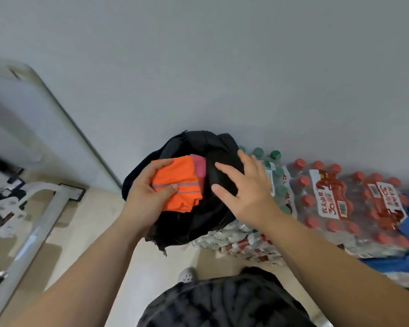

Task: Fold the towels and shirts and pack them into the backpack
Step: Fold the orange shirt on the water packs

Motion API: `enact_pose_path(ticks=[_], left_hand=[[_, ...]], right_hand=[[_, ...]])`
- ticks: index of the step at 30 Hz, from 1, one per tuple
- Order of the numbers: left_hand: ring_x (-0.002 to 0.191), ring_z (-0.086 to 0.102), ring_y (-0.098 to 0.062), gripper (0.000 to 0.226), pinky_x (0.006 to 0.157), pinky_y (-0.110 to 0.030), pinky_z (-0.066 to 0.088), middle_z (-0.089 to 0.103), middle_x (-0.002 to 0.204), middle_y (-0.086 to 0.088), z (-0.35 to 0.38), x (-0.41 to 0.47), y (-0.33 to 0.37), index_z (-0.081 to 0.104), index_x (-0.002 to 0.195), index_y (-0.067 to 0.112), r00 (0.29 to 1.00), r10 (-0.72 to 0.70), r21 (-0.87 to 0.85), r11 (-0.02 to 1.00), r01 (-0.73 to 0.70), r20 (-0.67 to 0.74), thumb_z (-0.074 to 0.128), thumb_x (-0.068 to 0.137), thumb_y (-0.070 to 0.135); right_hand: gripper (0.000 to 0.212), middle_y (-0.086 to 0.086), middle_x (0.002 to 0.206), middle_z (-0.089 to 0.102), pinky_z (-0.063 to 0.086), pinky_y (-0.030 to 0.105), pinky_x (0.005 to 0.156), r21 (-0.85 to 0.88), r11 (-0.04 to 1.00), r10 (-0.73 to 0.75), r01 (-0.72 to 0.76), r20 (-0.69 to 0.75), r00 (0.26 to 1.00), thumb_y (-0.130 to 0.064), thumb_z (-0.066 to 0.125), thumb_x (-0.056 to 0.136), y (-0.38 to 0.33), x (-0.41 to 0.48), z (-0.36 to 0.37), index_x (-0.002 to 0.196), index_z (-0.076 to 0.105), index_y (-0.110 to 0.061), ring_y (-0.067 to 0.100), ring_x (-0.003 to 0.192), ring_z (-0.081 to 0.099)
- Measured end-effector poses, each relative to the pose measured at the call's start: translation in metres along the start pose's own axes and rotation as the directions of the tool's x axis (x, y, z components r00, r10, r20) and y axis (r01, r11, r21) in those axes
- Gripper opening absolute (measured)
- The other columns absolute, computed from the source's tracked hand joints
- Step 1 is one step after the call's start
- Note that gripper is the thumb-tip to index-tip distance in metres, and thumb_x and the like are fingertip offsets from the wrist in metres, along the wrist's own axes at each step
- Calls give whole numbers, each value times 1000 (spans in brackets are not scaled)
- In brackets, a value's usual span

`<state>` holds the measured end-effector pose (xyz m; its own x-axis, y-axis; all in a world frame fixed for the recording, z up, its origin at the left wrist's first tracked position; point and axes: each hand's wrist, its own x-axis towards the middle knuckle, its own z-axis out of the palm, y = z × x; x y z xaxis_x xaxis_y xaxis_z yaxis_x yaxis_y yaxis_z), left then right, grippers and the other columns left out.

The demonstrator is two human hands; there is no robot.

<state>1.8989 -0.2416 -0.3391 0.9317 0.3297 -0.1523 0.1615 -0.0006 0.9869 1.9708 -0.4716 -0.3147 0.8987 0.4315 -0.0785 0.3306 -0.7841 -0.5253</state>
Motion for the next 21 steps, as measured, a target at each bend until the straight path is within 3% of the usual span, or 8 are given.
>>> enact_pose_path(ticks=[1, 3, 5, 7, 8, 10, 16, 21], left_hand=[[109, 63, -16, 53, 90, -38, 56, 65, 119, 9, -14, 4, -11, 65, 117, 42, 1000, -17, 55, 998, 18, -9, 75, 80, 6], [107, 63, -18, 54, 86, -34, 57, 65, 114, 10, -31, 11, -36, 64, 116, 43, 996, -87, 190, 978, 87, -7, 74, 79, 5], [101, 65, -17, 55, 83, -34, 58, 64, 110, 12, -35, 19, -56, 63, 114, 43, 987, -161, 316, 937, 148, 14, 72, 78, 3], [97, 66, -15, 54, 84, -41, 58, 65, 110, 12, -30, 30, -69, 62, 112, 45, 983, -172, 388, 912, 134, 66, 71, 74, 8], [97, 66, -14, 54, 86, -40, 57, 65, 110, 11, -25, 37, -73, 62, 112, 45, 982, -165, 402, 908, 114, 93, 72, 74, 9], [99, 65, -12, 52, 89, -36, 55, 64, 114, 7, -14, 54, -76, 62, 114, 43, 980, -147, 410, 908, 82, 131, 73, 77, 8], [105, 64, -12, 58, 92, -38, 56, 62, 118, 11, 25, 113, -80, 61, 121, 45, 987, -69, 289, 957, 24, 144, 78, 78, 11], [112, 61, -16, 58, 102, -39, 51, 59, 127, 0, 52, 151, -97, 59, 126, 41, 975, -54, 297, 955, -13, 217, 78, 78, 14]], right_hand=[[61, -2, 168, -1, 5, 56, 123, -129, 992, 9, -9, -2, 1000, -71, 48, 87, -1, 5, 5, 145, 35, -55, 31, 154, -10], [67, 7, 168, -5, 12, 54, 122, -192, 977, 103, -95, 33, 994, -61, 60, 88, 0, 16, 10, 149, 35, -48, 40, 153, -4], [75, 18, 162, 13, 32, 44, 117, -136, 973, 195, -184, 72, 978, -48, 67, 90, 6, 27, 10, 155, 31, -36, 40, 146, 27], [78, 17, 147, 33, 45, 30, 95, -117, 974, 203, -192, 89, 975, -28, 66, 92, 10, 35, 6, 158, 24, -27, 27, 112, 55], [79, 16, 142, 38, 44, 27, 87, -108, 977, 192, -183, 83, 978, -19, 63, 92, 10, 38, 4, 159, 22, -25, 22, 98, 55], [82, 14, 140, 39, 42, 26, 84, -87, 979, 190, -184, 64, 980, -9, 60, 91, 9, 44, -1, 160, 19, -25, 18, 91, 48], [87, 9, 143, 38, 38, 27, 88, -91, 976, 207, -198, 92, 974, -14, 62, 90, 17, 54, -9, 160, 13, -29, 26, 122, 48], [87, 3, 129, 40, 34, 24, 83, -72, 980, 192, -186, 105, 976, -17, 63, 90, 30, 61, -12, 160, 13, -29, 17, 110, 43]])
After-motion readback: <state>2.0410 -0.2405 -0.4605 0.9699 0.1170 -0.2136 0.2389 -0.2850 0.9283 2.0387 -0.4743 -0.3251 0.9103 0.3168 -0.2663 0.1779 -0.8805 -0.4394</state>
